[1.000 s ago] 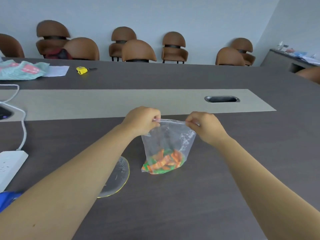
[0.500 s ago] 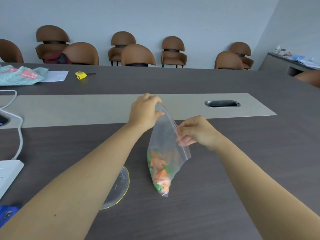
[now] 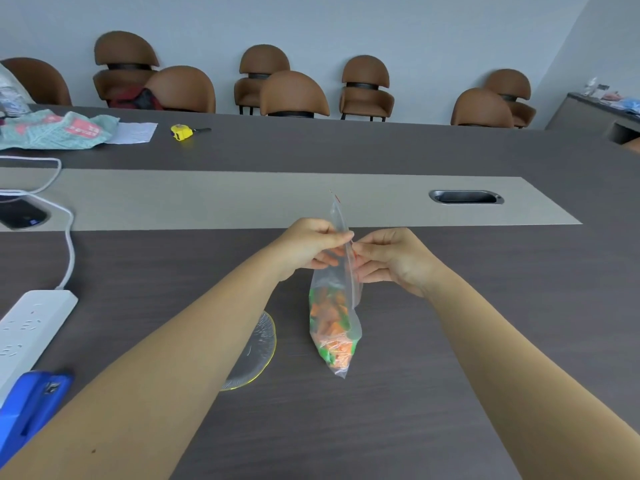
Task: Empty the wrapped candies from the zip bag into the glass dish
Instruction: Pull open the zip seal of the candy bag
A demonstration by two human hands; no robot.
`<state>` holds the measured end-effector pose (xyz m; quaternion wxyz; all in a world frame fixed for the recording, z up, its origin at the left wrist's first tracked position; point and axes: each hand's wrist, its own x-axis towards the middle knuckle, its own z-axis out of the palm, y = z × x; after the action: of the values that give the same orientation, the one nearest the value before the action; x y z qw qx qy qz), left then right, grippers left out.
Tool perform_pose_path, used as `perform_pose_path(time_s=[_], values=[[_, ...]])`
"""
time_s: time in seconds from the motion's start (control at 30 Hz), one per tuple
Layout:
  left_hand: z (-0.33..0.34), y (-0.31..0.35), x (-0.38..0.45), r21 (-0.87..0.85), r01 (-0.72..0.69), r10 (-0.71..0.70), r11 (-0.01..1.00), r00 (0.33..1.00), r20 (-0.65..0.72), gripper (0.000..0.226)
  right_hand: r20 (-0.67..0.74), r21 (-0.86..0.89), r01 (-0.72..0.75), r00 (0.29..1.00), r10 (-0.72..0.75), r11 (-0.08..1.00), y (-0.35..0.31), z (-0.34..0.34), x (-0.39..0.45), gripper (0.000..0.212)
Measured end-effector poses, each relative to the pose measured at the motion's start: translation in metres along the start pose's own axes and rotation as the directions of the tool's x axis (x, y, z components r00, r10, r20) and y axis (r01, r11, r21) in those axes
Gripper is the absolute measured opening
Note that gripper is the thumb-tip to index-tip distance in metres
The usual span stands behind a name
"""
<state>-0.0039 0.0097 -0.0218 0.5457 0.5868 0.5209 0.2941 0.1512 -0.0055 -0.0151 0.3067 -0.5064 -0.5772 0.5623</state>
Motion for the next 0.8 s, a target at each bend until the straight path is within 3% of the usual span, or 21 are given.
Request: perform_pose_path(time_s=[0.17, 0.4, 0.57, 0.8], values=[[0.0001, -0.0009, 0.0008, 0.01, 0.016, -0.016, 1.0, 0.999, 0.03, 0.017, 0.025, -0.013, 0.021, 0.999, -0.021, 1.0, 0.0031, -0.0001, -0.0016, 0.021], [0.0029, -0.0019, -0.0002, -0.022, 0.037, -0.036, 0.999, 0.999, 0.039, 0.018, -0.063, -0.045, -0.002, 0.998, -0.001, 0.999, 0.0058, 0.0024, -0.002, 0.026], [0.0048, -0.005, 0.0025, -0.078, 0.039, -0.035, 0.996, 0.998, 0.052, 0.023, -0.073, -0.013, -0.003, 0.997, 0.003, 1.0, 0.0056, 0.0041, -0.0029, 0.016], [0.006, -0.0098, 0.002, -0.134, 0.024, -0.015, 0.991, 0.998, 0.068, 0.023, -0.094, -0.028, 0.03, 0.995, -0.033, 0.999, 0.0088, 0.0015, -0.0024, 0.019]])
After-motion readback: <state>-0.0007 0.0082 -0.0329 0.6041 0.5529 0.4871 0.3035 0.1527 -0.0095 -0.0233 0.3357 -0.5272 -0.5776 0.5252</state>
